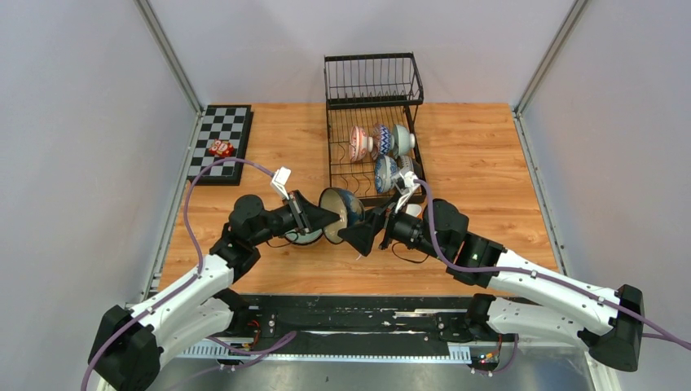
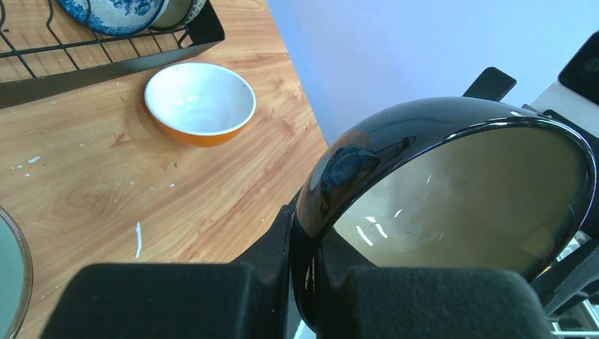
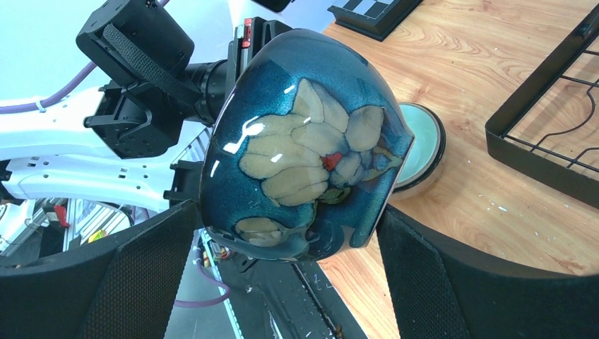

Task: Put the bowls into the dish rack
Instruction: Adjust the bowl.

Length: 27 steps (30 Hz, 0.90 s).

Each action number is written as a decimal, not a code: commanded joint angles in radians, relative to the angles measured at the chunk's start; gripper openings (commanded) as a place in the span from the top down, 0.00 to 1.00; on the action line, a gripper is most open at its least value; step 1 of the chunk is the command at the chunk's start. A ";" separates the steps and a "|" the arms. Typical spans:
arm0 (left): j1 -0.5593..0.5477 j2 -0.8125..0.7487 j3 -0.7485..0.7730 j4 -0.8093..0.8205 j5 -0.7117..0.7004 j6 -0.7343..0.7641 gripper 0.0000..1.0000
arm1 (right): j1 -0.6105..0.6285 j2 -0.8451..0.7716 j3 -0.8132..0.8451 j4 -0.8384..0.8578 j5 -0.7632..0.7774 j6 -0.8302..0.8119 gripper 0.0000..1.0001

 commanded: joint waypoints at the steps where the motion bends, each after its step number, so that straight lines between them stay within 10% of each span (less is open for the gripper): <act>1: -0.004 -0.004 0.050 0.034 0.004 -0.016 1.00 | 0.008 -0.015 0.032 0.121 -0.080 0.030 0.03; 27: -0.004 -0.081 0.019 0.116 -0.096 -0.032 1.00 | 0.012 0.013 0.022 0.262 -0.053 0.128 0.04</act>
